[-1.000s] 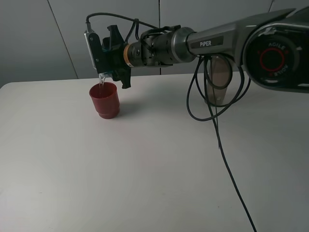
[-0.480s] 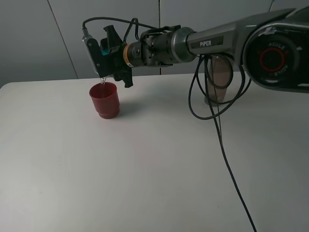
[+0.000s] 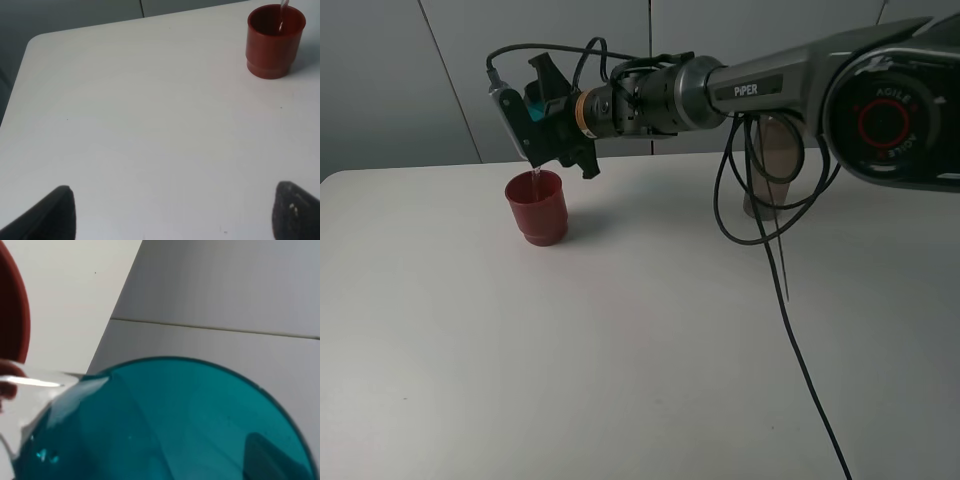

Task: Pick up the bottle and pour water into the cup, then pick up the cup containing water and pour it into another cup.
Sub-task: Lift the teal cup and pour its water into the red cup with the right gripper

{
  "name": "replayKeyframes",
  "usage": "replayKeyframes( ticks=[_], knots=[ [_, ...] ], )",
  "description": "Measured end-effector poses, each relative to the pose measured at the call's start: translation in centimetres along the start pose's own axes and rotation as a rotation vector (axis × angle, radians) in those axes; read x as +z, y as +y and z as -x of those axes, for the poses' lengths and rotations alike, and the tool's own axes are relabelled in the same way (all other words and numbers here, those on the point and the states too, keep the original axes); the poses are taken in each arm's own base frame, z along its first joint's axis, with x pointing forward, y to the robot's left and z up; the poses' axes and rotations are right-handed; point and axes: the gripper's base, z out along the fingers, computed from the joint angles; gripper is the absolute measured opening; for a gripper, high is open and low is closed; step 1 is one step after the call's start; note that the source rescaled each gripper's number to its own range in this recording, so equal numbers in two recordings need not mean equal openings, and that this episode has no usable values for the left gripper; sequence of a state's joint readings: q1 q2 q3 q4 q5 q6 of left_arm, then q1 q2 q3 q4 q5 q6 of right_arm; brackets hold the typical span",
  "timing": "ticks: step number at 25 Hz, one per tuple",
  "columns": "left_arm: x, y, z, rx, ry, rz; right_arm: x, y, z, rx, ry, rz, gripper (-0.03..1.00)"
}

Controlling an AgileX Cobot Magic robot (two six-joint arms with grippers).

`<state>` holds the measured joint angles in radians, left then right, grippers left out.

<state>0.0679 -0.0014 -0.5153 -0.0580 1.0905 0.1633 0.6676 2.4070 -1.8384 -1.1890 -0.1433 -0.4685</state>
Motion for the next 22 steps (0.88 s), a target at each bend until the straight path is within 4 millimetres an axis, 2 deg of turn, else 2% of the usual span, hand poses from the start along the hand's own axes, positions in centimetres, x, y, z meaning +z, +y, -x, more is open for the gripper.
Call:
replayKeyframes(
  ticks=[22],
  knots=[
    [0.00, 0.00, 0.00, 0.000, 0.000, 0.000, -0.03, -0.39, 0.65, -0.296, -0.065, -0.053, 0.09]
  ],
)
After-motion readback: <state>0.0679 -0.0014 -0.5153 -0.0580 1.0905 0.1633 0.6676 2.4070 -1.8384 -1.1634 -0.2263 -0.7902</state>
